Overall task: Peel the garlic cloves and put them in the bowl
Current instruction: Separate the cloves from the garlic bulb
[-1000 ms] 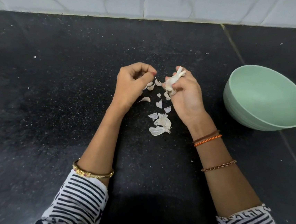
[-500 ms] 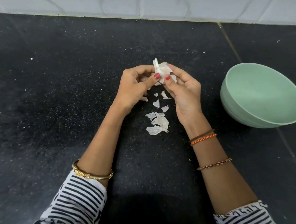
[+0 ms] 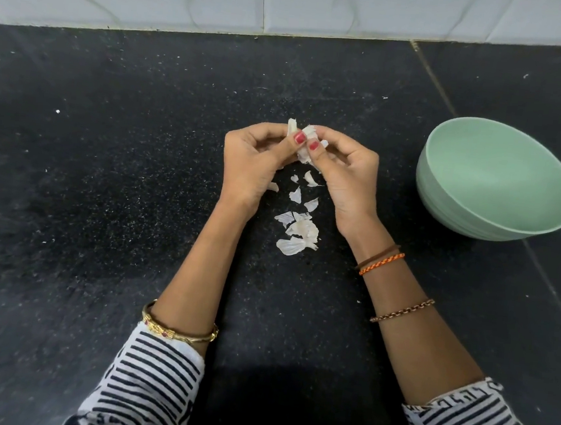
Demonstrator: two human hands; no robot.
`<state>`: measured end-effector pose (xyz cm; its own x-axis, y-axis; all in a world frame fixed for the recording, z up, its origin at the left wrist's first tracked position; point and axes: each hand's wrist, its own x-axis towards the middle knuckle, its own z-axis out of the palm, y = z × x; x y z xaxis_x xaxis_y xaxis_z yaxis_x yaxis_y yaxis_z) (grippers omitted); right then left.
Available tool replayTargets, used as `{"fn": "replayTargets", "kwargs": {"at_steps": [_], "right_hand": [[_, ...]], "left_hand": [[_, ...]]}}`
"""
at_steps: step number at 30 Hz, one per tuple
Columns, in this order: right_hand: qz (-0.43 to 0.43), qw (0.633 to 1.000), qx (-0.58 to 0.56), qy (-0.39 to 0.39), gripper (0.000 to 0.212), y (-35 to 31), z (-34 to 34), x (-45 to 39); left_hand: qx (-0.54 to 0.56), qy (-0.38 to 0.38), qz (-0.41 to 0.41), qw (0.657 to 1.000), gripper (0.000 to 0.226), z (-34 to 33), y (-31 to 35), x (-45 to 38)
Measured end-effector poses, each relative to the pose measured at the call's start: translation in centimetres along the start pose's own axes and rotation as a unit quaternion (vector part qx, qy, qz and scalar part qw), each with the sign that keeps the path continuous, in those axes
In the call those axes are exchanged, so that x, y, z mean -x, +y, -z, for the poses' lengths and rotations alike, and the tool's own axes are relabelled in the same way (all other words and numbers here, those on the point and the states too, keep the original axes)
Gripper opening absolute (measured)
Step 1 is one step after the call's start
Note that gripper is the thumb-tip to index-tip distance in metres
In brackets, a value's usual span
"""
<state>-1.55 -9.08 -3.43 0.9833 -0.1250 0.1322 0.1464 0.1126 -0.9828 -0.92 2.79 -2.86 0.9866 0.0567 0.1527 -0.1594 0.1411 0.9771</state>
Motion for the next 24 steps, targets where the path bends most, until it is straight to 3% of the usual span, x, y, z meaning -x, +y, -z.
{"fn": "replayTargets", "kwargs": {"at_steps": [5,11,19,24], "right_hand": [[0.057,0.992,0.115,0.009,0.028,0.8,-0.4,-0.1],[0.11,0.974,0.173,0.098,0.02,0.8,-1.0,0.0],[0.064,0.974,0.151,0.155,0.02,1.1,-1.9,-0.3],[0.003,0.979,0.087,0.184,0.04,0.5,-2.0,-0.2]], "left_hand": [[-0.035,0.013,-0.041,0.998,0.015,0.2,-0.2,-0.2],[-0.019,0.031,-0.086,0.996,0.02,-1.1,-0.1,0.4],[-0.012,0.065,-0.097,0.993,0.019,-1.6,-1.0,0.7],[-0.023,0.059,-0.109,0.992,0.013,-1.9,-1.2,1.0]]}}
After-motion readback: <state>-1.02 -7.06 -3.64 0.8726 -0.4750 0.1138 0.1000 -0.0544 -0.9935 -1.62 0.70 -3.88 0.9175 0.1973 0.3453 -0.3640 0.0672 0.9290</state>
